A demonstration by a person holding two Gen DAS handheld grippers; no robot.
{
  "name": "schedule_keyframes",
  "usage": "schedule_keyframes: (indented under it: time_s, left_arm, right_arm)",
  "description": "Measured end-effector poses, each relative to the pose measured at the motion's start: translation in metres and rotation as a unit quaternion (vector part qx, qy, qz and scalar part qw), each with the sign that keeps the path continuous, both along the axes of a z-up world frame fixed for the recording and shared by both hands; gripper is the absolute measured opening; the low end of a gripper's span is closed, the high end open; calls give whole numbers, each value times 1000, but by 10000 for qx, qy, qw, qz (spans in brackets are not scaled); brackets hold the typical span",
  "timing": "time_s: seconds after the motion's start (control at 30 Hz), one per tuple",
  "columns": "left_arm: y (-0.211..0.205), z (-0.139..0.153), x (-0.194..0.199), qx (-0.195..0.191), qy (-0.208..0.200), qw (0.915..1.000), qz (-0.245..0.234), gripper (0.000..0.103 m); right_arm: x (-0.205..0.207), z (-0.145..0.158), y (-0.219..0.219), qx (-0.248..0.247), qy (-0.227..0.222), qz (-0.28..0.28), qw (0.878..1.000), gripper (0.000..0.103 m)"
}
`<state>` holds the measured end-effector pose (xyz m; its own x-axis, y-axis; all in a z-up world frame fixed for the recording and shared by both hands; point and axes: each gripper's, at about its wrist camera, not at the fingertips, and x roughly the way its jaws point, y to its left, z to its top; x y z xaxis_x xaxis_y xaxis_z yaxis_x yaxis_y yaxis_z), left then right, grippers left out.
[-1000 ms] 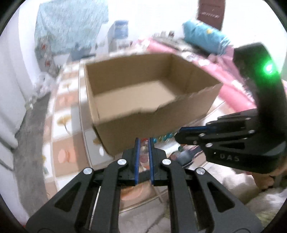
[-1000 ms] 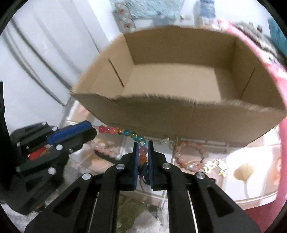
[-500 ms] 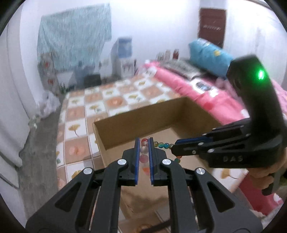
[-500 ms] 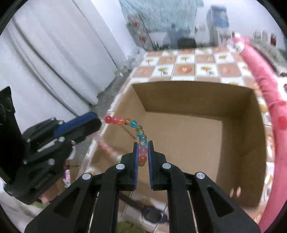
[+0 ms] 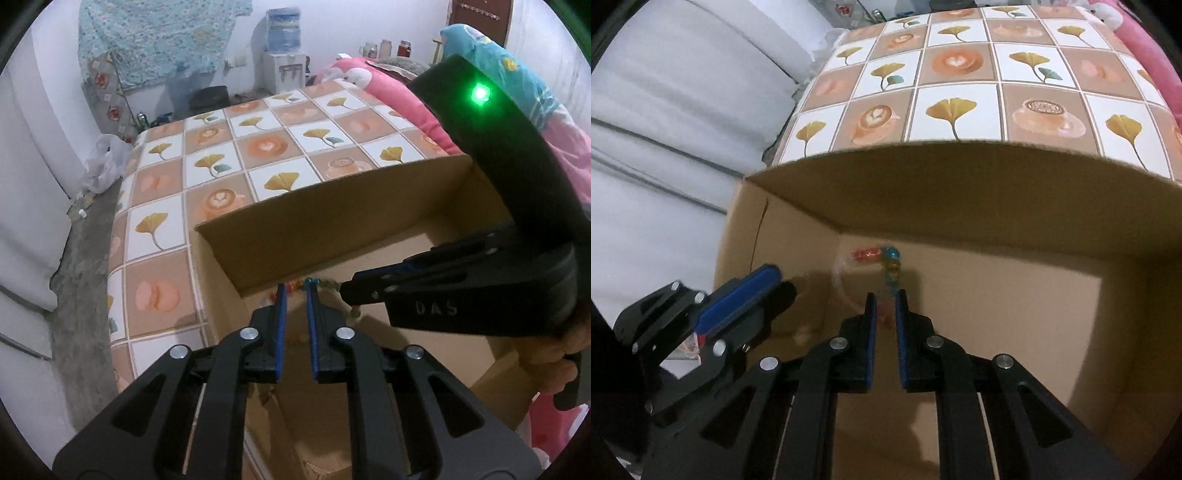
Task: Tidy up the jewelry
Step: 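Lift the bead bracelet with the left gripper and drop it into the box, then grasp the black watch strap with the left gripper while the right gripper grasps the watch face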
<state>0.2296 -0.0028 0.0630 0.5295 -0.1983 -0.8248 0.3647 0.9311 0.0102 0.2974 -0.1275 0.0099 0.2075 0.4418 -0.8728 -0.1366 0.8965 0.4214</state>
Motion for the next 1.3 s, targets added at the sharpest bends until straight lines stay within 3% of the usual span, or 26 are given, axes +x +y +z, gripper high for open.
schedule_keyframes:
  time_s: [0.03,0.17,0.23,0.4,0.53,0.8,0.97,1.1,1.23,1.3]
  left_arm:
    - [2,3,-2,-37,-39,10000,23,18]
    - [17,24,-23,-154,-429,9988,204,46]
    - [28,38,-40,-202,-725,9966,325,58]
    - [59,70,-103,-492,-1307,9891,471,84]
    - [77,67,-147,-553,-1405,9869,569,85]
    - [93,-6,-199,-758,-658,9908,912,85]
    - [84,-51,-216,-980,-202,9920,775,85]
    - [79,-76,-215,-1184,147,9904,701,85]
    - [76,-87,-212,-1575,395,9847,636,85]
    - [73,-94,-208,-1667,529,9824,660,77]
  right_arm:
    - [0,2,0,-3,-18,-5,10000,11]
    - [-19,28,-4,-15,-396,-91,9992,15]
    - [-42,48,-12,-14,-752,-150,9971,30]
    - [-119,94,-38,47,-1801,-276,9833,45]
    - [-193,101,-60,182,-2150,-385,9757,50]
    - [-268,36,-59,112,-1650,-623,9843,50]
    - [-279,-8,-29,-523,-1510,-470,9860,50]
    - [-273,-33,-14,-1181,-1404,-387,9823,43]
    - [-268,-43,-12,-1271,-1281,-375,9829,39]
    - [-267,-46,-11,-1249,-1225,-370,9839,38]
